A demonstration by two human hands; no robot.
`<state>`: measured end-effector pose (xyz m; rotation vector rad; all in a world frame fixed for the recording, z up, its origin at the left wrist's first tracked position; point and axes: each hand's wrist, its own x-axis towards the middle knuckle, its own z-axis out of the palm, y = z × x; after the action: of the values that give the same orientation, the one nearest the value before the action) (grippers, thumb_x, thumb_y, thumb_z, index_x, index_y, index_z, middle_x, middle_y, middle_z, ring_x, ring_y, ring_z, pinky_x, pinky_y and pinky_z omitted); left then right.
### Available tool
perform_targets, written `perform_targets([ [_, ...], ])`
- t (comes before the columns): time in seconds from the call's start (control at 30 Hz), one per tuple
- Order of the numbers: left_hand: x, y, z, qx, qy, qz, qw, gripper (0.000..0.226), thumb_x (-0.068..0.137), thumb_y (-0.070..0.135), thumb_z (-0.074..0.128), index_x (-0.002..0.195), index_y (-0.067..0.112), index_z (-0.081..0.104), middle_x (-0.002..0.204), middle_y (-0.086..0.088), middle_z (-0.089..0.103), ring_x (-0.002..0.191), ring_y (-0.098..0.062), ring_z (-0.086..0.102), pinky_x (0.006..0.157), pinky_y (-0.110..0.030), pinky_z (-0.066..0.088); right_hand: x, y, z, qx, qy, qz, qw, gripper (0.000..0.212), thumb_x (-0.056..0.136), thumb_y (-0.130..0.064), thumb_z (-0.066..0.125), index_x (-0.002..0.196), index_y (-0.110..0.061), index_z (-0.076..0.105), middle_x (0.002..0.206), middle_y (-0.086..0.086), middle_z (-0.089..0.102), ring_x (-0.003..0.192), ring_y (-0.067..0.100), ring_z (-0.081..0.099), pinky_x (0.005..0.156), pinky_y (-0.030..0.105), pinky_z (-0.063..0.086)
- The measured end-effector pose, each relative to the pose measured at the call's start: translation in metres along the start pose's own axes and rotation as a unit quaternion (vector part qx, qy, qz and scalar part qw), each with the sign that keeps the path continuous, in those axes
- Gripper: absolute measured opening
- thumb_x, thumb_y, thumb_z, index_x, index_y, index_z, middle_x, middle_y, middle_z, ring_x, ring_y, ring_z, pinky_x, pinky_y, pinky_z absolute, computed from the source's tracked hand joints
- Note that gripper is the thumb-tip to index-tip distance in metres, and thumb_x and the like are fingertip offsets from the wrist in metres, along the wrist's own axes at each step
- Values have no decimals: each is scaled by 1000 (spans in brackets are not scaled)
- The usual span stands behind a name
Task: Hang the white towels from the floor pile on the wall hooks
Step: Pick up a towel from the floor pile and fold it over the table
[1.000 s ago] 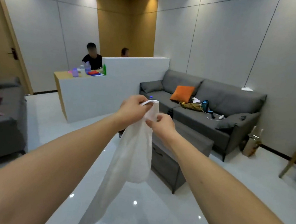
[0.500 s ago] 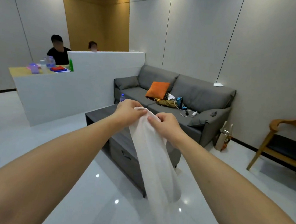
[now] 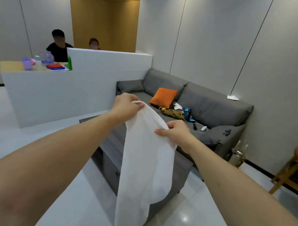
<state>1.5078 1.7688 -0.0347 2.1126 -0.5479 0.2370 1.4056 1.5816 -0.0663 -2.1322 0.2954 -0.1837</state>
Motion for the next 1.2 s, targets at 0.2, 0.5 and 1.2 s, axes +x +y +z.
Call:
perform_targets([
  [0.2,107,-54,-15,43,43,-46,997,20,85,36,63,66,30,66,70,13,63,77,-14,60,61,-25,40,135,-9,3,-37,-41,-20,998,32,71,-24,85,72,-1,63,74,15,63,67,23,59,63,34,46],
  [0.5,235,-115,-30,81,164,-113,977,18,89,40,62,80,29,71,81,6,66,80,-18,61,73,-31,50,326,-18,-8,-71,-44,-82,993,41,73,-23,83,52,-10,50,55,4,50,57,20,48,57,31,35],
  [1.2,450,-191,-21,204,259,-253,910,17,93,38,61,92,25,73,99,-5,68,95,-26,60,79,-32,50,671,-85,-1,-104,29,-197,974,19,73,-30,84,75,-22,67,78,-2,65,76,19,63,73,37,57],
])
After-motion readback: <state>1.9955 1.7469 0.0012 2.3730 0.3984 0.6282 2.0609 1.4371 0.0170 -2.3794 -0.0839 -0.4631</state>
